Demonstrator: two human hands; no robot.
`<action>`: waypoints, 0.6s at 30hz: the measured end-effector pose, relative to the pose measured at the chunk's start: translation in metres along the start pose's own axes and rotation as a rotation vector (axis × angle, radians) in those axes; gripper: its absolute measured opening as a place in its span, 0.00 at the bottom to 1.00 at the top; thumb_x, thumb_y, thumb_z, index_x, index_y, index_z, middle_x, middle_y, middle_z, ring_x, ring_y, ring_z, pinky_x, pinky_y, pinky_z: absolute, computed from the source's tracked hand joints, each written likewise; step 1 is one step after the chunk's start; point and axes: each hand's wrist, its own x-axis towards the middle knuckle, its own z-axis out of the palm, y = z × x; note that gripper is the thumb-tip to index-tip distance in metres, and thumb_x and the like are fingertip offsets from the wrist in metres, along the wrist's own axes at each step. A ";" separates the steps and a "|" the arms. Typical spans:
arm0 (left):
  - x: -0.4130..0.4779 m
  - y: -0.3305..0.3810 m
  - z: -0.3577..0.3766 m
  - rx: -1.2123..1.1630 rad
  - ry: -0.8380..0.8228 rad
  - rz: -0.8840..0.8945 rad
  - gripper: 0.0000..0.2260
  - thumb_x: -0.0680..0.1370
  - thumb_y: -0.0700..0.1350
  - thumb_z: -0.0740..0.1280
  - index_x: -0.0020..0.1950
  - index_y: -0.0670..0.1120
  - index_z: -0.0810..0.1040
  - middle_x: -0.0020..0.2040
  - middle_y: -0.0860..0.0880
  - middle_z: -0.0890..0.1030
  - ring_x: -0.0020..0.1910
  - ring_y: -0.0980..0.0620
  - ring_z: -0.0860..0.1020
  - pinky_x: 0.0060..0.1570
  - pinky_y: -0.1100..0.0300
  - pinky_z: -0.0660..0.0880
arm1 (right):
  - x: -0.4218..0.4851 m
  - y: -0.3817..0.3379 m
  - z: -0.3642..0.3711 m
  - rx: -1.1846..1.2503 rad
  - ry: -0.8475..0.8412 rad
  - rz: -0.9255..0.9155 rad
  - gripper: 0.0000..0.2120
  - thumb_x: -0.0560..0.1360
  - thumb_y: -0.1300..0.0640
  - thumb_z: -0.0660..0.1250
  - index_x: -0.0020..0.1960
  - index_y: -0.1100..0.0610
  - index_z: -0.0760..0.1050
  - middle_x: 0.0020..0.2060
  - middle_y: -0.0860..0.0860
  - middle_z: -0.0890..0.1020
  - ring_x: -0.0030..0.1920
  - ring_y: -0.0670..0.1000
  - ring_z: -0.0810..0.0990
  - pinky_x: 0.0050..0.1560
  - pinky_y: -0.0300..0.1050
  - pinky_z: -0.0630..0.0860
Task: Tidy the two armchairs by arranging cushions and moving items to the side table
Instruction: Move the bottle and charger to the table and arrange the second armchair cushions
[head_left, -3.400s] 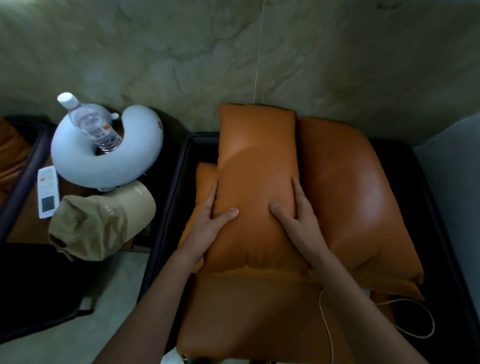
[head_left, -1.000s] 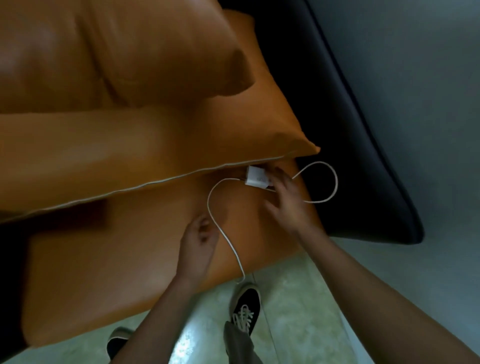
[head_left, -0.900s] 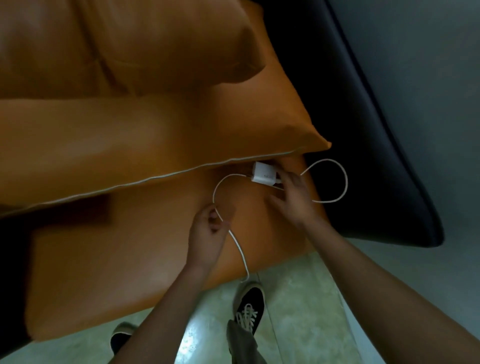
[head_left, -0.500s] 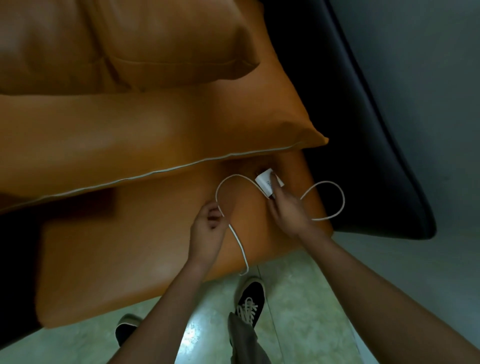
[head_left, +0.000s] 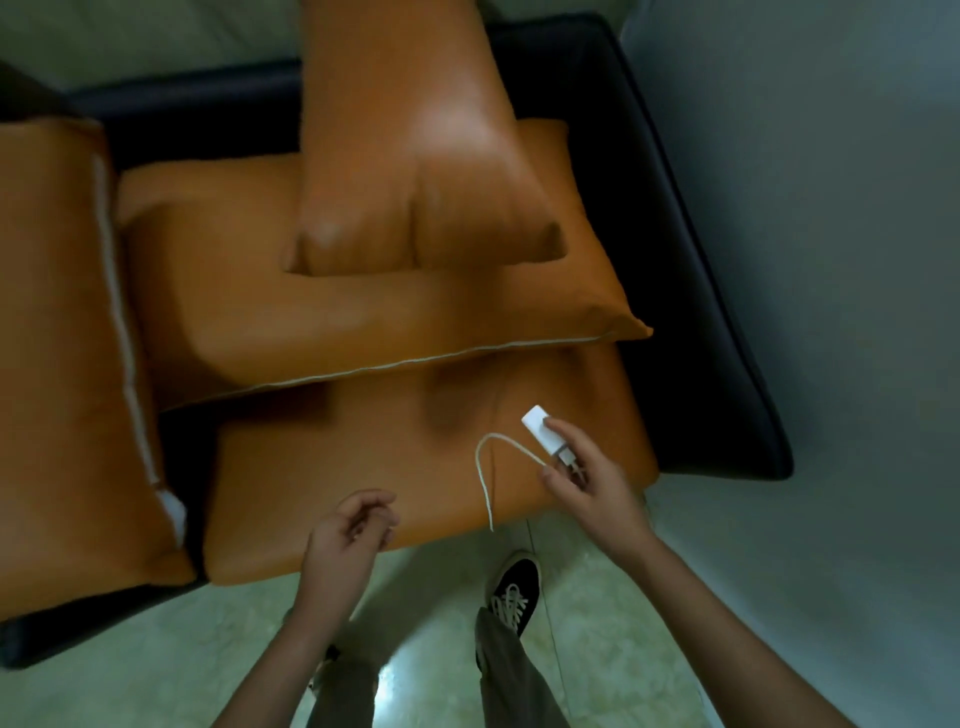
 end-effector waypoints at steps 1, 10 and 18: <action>-0.008 0.009 -0.014 0.002 0.019 0.010 0.08 0.81 0.37 0.66 0.52 0.48 0.83 0.42 0.49 0.85 0.40 0.54 0.82 0.41 0.64 0.80 | -0.008 -0.016 0.004 0.001 -0.010 -0.010 0.25 0.78 0.57 0.70 0.69 0.34 0.71 0.44 0.49 0.80 0.37 0.44 0.76 0.37 0.43 0.73; -0.073 0.085 -0.143 -0.083 0.110 0.081 0.06 0.81 0.42 0.66 0.51 0.50 0.82 0.43 0.50 0.85 0.42 0.51 0.83 0.44 0.61 0.80 | -0.057 -0.185 0.077 -0.042 -0.089 -0.156 0.25 0.77 0.59 0.72 0.69 0.38 0.73 0.42 0.45 0.82 0.36 0.44 0.76 0.37 0.45 0.74; -0.113 0.085 -0.311 -0.195 0.219 0.211 0.09 0.82 0.41 0.66 0.50 0.54 0.84 0.42 0.49 0.85 0.41 0.51 0.83 0.44 0.60 0.80 | -0.090 -0.330 0.220 -0.057 -0.119 -0.354 0.29 0.77 0.58 0.72 0.69 0.31 0.68 0.59 0.25 0.75 0.58 0.33 0.76 0.51 0.32 0.77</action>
